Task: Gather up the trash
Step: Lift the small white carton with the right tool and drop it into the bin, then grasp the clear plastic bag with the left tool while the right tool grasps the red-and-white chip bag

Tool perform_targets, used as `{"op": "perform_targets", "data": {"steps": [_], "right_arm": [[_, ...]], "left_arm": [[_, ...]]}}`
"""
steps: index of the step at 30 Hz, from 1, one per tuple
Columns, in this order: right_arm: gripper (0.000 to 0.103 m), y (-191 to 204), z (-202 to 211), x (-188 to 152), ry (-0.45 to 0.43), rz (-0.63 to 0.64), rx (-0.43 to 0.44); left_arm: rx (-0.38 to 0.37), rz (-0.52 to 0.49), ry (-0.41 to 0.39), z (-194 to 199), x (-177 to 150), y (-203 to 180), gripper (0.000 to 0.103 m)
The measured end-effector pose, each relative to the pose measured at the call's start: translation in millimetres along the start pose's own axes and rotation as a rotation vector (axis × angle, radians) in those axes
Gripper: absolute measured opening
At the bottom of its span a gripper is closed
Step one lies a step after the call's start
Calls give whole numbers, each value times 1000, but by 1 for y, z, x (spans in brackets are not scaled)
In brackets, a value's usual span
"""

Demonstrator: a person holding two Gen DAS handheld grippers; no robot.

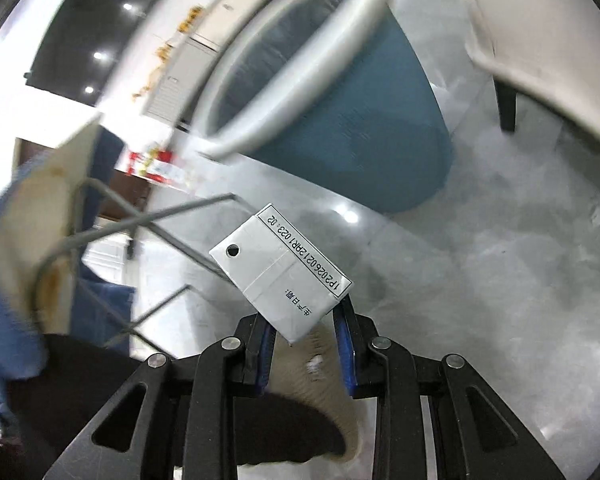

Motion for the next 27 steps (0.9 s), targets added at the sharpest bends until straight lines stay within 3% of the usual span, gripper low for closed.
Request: {"op": "perform_targets", "data": {"steps": [7, 10, 13, 14, 15, 16, 17, 20, 27], "right_arm": [[27, 57, 90, 17, -177, 47, 158], [28, 92, 115, 44, -286, 123, 129], [30, 118, 115, 72, -339, 192, 67], [35, 128, 110, 85, -355, 211, 26], [53, 131, 108, 98, -362, 215, -3], [62, 135, 103, 106, -366, 218, -23], [66, 139, 100, 113, -370, 220, -44], [66, 147, 100, 120, -364, 208, -58], [65, 185, 121, 93, -338, 303, -103]], "left_arm": [[-41, 27, -32, 10, -5, 14, 51], [-45, 22, -61, 21, -6, 18, 50], [-64, 36, -90, 30, -6, 25, 51], [-71, 42, -98, 34, -7, 27, 51], [-75, 47, -105, 37, -7, 30, 51], [-77, 50, -115, 41, -9, 32, 51], [-74, 51, -125, 46, -10, 36, 51], [-44, 39, -154, 60, -16, 43, 51], [2, 41, -206, 83, -31, 67, 51]]}}
Point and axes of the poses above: each gripper's, at about its wrist camera, not at the fingertips, and z roughly against the way its jaws point, y to its left, x to its top, the point moved 1 cm from there along -z, roughly the way its jaws point, and after that the axes turned 7 degrees about -z, right-handed, at the moved point
